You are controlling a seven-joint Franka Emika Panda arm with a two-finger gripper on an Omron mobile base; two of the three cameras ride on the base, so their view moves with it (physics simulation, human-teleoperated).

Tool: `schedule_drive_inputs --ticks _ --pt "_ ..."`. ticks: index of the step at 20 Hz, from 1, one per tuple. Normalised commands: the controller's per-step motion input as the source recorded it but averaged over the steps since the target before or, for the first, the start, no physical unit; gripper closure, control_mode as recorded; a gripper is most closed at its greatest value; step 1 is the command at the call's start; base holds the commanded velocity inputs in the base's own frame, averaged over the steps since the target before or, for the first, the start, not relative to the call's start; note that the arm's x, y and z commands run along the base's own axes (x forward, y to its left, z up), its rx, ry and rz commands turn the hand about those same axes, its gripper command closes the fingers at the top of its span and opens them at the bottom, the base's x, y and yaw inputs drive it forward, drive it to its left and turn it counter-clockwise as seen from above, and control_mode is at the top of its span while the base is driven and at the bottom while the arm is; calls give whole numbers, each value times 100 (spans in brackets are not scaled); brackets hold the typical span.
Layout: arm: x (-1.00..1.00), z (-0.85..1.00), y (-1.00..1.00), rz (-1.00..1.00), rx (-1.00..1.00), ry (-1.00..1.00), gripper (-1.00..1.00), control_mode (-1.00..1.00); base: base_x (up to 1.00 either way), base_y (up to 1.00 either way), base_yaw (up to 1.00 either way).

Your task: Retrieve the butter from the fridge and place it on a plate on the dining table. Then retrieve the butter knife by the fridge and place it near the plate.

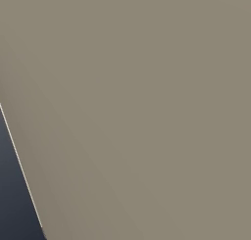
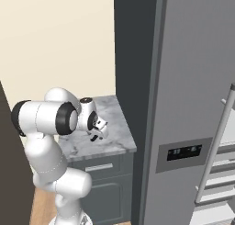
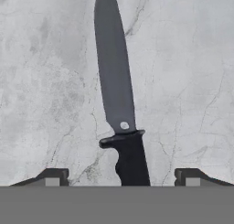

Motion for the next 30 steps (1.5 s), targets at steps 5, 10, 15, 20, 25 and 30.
schedule_drive_inputs --ticks 5,10,15,20,25,30 --pt "0 -25 0 0 0 0 100 -100 0 0 0" --pt "0 -26 0 0 0 0 100 -100 0 0 0" --pt "1 -16 0 0 0 0 100 -100 0 0 0" --pt "11 -7 0 0 0 0 100 -100 0 0 0" --pt "-2 0 0 0 0 0 100 -100 0 0 0" --pt "-58 82 -1 5 0 -3 100 -100 0 0 0"
